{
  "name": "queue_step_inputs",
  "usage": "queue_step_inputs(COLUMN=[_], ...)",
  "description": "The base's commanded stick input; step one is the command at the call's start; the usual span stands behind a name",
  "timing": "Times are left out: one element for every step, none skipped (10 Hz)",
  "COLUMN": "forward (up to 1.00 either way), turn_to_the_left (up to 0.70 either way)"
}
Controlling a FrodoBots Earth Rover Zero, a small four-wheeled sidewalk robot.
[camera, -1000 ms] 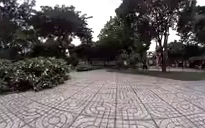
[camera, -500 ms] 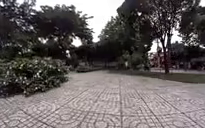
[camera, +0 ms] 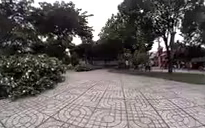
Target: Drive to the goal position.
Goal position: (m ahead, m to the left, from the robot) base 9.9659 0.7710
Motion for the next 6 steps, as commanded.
queue_step_inputs(forward=[0.70,0.70,0.70,0.70,0.70,0.70], turn_to_the_left=[0.00,0.00,0.00,0.00,0.00,0.00])
